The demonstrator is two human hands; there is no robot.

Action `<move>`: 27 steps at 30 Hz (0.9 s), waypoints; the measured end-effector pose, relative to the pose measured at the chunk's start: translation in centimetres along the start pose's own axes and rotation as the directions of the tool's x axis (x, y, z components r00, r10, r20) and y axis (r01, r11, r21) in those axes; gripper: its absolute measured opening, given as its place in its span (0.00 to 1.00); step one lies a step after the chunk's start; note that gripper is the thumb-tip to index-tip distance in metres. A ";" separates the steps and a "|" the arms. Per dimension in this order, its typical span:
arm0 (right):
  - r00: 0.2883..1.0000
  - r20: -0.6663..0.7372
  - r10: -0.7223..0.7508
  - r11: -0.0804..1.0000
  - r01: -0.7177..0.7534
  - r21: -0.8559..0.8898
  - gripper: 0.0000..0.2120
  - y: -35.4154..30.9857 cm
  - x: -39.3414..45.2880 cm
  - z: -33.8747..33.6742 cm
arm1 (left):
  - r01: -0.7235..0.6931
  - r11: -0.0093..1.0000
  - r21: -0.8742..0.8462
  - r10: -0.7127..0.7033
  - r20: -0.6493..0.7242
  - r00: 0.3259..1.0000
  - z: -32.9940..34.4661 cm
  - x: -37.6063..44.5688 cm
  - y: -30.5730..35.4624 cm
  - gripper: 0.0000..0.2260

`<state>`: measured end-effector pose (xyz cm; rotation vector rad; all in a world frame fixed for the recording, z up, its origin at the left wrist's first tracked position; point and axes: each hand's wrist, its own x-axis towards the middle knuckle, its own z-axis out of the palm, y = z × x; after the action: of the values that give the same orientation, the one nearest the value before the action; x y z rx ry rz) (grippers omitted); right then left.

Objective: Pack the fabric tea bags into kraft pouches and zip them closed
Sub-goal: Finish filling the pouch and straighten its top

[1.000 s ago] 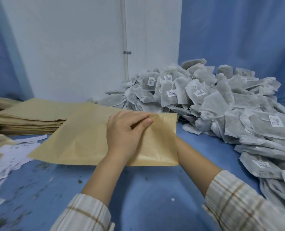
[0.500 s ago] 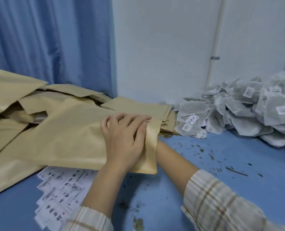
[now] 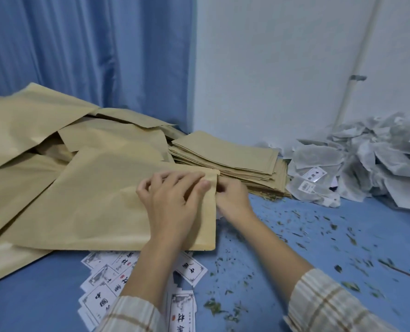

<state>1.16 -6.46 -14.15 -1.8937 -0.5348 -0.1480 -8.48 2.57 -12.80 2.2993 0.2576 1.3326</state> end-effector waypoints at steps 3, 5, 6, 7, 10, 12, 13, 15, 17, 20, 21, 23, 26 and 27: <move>0.984 -0.173 0.029 0.970 -0.070 -0.231 0.07 2.0 -0.6 -2.2 | 0.032 0.999 -0.016 -0.033 -0.032 0.999 0.3 -0.2 -0.3 0.11; 0.995 0.000 0.103 0.827 -0.086 -0.556 0.09 3.3 -0.8 -2.4 | 0.037 0.999 -0.029 -0.039 -0.062 0.997 0.5 -0.3 -0.4 0.10; 0.984 0.082 0.156 0.751 -0.064 -0.657 0.13 3.8 -0.8 -2.2 | 0.034 0.999 -0.030 -0.036 -0.075 0.997 0.6 -0.3 -0.4 0.10; 0.975 0.127 0.183 0.702 -0.040 -0.711 0.18 4.0 -0.9 -1.9 | 0.031 0.999 -0.030 -0.033 -0.086 0.996 0.7 -0.4 -0.3 0.10; 0.979 0.110 0.172 0.736 -0.053 -0.675 0.21 3.9 -0.7 -1.5 | 0.034 0.999 -0.024 -0.036 -0.118 0.992 0.9 -0.6 -0.3 0.09; 0.982 0.016 0.188 0.874 -0.160 -0.458 0.13 4.1 -0.6 -1.9 | 0.043 0.999 -0.012 -0.044 -0.139 0.989 1.0 -0.8 -0.4 0.09; 0.975 -0.044 0.219 0.919 -0.221 -0.326 0.11 4.2 -0.7 -2.4 | 0.051 0.999 -0.004 -0.051 -0.146 0.988 1.1 -0.8 -0.4 0.09; 0.948 -0.137 0.286 0.943 -0.304 -0.138 0.09 4.3 -0.8 -3.5 | 0.076 0.997 -0.001 -0.075 -0.156 0.985 1.2 -0.9 -0.4 0.09; 0.933 -0.188 0.307 0.947 -0.319 -0.040 0.09 4.5 -0.7 -4.6 | 0.100 0.995 -0.014 -0.101 -0.161 0.982 1.3 -0.9 -0.4 0.09; 0.949 -0.186 0.255 0.955 -0.277 -0.104 0.09 4.7 -0.8 -5.1 | 0.115 0.993 -0.024 -0.117 -0.156 0.981 1.4 -1.0 -0.3 0.08; 0.959 -0.193 0.205 0.955 -0.239 -0.173 0.08 4.7 -0.9 -5.1 | 0.115 0.993 -0.025 -0.118 -0.157 0.981 1.3 -1.0 -0.2 0.08; 0.958 -0.247 0.143 0.984 -0.165 -0.073 0.04 4.6 -0.9 -5.1 | 0.115 0.993 -0.036 -0.119 -0.162 0.980 1.3 -1.0 -0.2 0.09; 0.947 -0.226 0.228 0.910 -0.125 0.395 0.02 3.5 -0.8 -5.8 | 0.119 0.992 -0.051 -0.126 -0.166 0.978 1.1 -0.9 0.1 0.10; 0.956 -0.167 0.241 0.868 -0.136 0.478 0.03 3.4 -0.8 -6.1 | 0.122 0.991 -0.058 -0.130 -0.167 0.977 1.1 -0.8 0.2 0.10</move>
<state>2.82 -13.24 -14.96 -1.4263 -0.2011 -0.0900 -7.96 1.74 -13.82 2.0949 0.4166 1.4556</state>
